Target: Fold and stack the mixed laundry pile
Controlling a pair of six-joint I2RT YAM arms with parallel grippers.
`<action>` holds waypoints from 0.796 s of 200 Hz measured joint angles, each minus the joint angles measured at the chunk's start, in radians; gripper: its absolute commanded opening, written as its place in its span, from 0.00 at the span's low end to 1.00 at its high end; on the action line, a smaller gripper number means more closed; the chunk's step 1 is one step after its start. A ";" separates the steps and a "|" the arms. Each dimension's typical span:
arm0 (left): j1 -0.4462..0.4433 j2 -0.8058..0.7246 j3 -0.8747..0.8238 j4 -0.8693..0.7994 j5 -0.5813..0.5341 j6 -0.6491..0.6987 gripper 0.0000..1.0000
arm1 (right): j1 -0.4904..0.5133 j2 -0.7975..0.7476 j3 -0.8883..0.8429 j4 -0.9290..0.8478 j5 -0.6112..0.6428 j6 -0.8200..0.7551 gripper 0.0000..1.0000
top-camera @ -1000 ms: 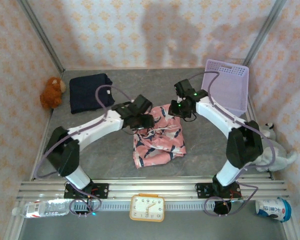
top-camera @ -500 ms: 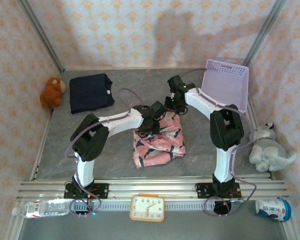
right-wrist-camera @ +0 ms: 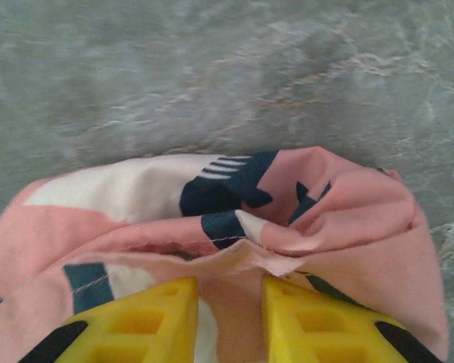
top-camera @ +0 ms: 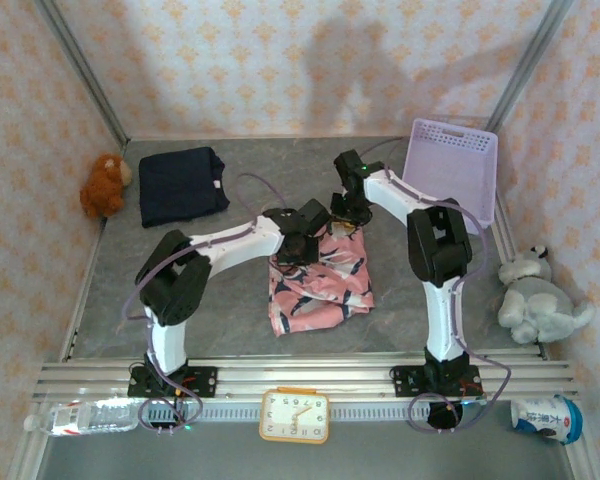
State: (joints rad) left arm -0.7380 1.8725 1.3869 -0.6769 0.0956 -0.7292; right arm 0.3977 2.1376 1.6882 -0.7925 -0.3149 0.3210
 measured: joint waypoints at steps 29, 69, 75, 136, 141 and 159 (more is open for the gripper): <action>0.000 -0.212 -0.085 0.009 -0.001 -0.008 0.00 | -0.014 0.007 0.000 -0.016 0.004 0.018 0.35; 0.000 -0.286 -0.278 0.020 -0.019 -0.056 0.00 | -0.008 0.008 0.000 -0.033 -0.003 0.032 0.36; 0.000 -0.259 -0.288 0.014 -0.027 -0.059 0.00 | -0.007 0.008 0.000 -0.035 -0.005 0.034 0.36; 0.000 -0.183 -0.162 -0.183 -0.166 -0.055 0.24 | -0.008 -0.039 -0.040 -0.040 -0.001 0.030 0.40; 0.000 -0.193 -0.152 -0.193 -0.177 -0.060 0.29 | -0.008 -0.061 -0.058 -0.041 0.000 0.025 0.40; 0.000 -0.258 -0.137 -0.209 -0.185 -0.049 0.31 | -0.008 -0.168 -0.121 -0.049 -0.004 0.011 0.37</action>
State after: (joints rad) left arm -0.7380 1.6146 1.2495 -0.8860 -0.0895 -0.7780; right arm 0.3901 1.9697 1.5673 -0.8417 -0.3191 0.3321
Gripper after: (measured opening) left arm 0.303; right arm 0.386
